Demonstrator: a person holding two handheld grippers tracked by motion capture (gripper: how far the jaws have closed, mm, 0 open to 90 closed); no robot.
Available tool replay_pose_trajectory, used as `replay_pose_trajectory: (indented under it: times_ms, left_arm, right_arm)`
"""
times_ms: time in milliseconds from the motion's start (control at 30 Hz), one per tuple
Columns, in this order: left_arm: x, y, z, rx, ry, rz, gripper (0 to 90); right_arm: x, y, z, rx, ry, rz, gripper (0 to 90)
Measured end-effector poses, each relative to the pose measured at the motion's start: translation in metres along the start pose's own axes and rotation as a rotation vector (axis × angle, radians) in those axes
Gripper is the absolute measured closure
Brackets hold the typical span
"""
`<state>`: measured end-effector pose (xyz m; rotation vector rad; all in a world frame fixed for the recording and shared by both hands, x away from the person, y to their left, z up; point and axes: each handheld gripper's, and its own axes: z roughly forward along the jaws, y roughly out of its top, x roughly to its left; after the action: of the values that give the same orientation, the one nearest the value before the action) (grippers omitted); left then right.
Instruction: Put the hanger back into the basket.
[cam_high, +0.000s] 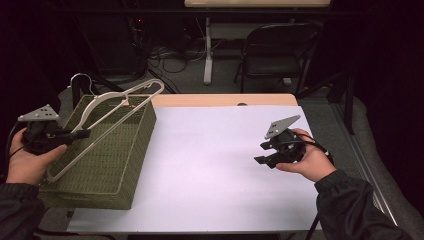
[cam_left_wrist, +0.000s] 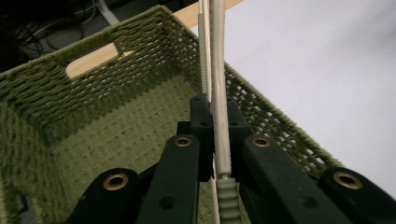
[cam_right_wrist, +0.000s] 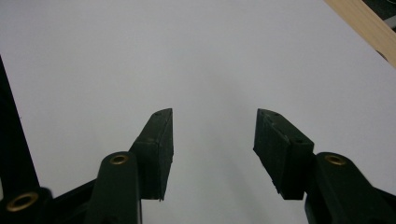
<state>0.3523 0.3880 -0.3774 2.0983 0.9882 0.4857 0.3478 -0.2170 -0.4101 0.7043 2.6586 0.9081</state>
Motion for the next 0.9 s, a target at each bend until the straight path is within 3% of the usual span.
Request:
replay_pose_trajectory:
  times_ms: [400, 433, 500, 667, 733, 800, 900]
  left_arm:
    - [0.022, -0.019, 0.010, 0.019, 0.016, -0.029, 87.3]
    - [0.024, -0.022, 0.010, 0.021, 0.016, -0.035, 87.3]
    - [0.028, -0.027, 0.010, 0.021, 0.018, -0.048, 87.3]
    - [0.037, -0.039, 0.007, 0.015, 0.022, -0.070, 87.3]
    - [0.040, -0.044, 0.007, 0.018, 0.020, -0.078, 87.3]
    - [0.042, -0.048, 0.007, 0.015, 0.012, -0.083, 87.3]
    - [0.044, -0.054, 0.008, 0.008, 0.003, -0.094, 87.2]
  right_arm:
    - [0.000, 0.000, 0.005, 0.001, -0.004, 0.000, 46.9]
    - [0.000, 0.001, 0.004, 0.027, -0.004, -0.004, 46.9]
    - [0.001, 0.000, 0.007, 0.006, -0.002, -0.001, 46.9]
    - [0.001, 0.000, 0.011, 0.016, -0.001, -0.003, 46.9]
    - [0.001, 0.002, 0.009, 0.042, 0.000, -0.005, 46.9]
    - [0.002, 0.001, 0.012, 0.017, 0.002, -0.001, 46.9]
    - [0.002, 0.001, 0.013, 0.023, 0.006, -0.008, 46.9]
